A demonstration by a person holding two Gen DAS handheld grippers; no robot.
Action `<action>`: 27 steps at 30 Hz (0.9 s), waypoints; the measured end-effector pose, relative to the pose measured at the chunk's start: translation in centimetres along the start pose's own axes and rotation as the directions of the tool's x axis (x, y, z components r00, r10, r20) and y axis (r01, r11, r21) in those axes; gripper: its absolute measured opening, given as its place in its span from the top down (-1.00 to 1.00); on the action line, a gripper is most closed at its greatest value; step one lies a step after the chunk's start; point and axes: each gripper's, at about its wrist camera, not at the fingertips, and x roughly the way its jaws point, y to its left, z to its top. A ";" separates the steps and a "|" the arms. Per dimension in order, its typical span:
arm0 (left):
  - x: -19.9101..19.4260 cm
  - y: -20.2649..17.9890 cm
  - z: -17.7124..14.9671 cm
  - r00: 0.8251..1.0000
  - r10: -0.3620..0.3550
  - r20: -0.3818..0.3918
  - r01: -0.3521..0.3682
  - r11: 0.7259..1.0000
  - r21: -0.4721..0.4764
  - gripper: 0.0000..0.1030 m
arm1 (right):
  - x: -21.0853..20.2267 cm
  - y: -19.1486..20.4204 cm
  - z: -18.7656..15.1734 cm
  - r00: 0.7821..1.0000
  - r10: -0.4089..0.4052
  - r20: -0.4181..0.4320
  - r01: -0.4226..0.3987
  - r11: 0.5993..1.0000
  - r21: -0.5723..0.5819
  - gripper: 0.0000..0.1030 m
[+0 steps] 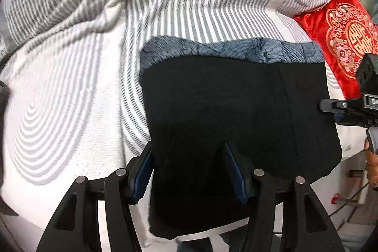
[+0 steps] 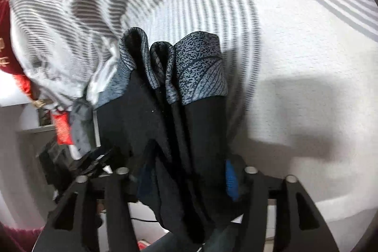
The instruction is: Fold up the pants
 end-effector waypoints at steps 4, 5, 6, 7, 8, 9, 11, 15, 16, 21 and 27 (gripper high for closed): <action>-1.4 0.1 0.6 0.998 0.046 0.035 -0.046 0.999 -0.006 -0.17 | -2.2 0.4 -0.4 0.993 -0.108 0.056 0.107 0.994 0.023 -0.54; -1.8 0.3 0.8 0.998 0.050 0.043 -0.049 0.999 -0.015 -0.23 | -2.8 0.6 -0.4 0.989 -0.125 0.072 0.123 0.992 0.029 -0.54; -2.2 0.5 1.1 0.997 0.055 0.053 -0.054 0.998 -0.022 -0.58 | -3.4 0.9 -0.4 0.984 -0.147 0.096 0.145 0.989 0.030 -0.54; -2.7 0.7 1.4 0.995 0.064 0.080 -0.062 0.998 -0.028 -0.72 | -4.1 1.5 -0.4 0.978 -0.166 0.125 0.165 0.986 0.019 -0.54; -3.2 0.6 1.7 0.992 0.071 0.103 -0.068 0.997 -0.027 -0.72 | -4.7 2.3 -0.4 0.973 -0.173 0.150 0.176 0.984 -0.003 -0.45; -3.5 0.5 1.9 0.991 0.073 0.111 -0.071 0.997 -0.022 -0.72 | -5.1 3.3 -0.4 0.970 -0.172 0.172 0.180 0.983 -0.033 -0.10; -3.6 0.0 2.8 0.990 0.072 0.123 -0.070 0.997 -0.019 -0.72 | -5.0 5.1 0.0 0.967 -0.180 0.183 0.197 0.977 -0.082 0.43; -2.8 -1.0 4.6 0.989 0.085 0.121 -0.082 0.996 -0.025 -0.72 | -3.4 8.3 0.8 0.962 -0.191 0.193 0.225 0.959 -0.173 0.59; -2.4 -1.4 5.1 0.989 0.084 0.125 -0.081 0.996 -0.027 -0.72 | -2.9 8.9 1.0 0.961 -0.198 0.195 0.234 0.955 -0.182 0.59; 0.2 -1.9 6.2 0.992 0.087 0.088 -0.085 0.996 -0.025 -0.72 | -0.4 9.5 2.3 0.953 -0.242 0.180 0.274 0.944 -0.182 0.59; 2.8 -0.7 5.0 0.996 0.087 0.027 -0.085 0.995 -0.056 -0.72 | 1.1 7.2 2.2 0.953 -0.272 0.136 0.292 0.943 -0.159 0.65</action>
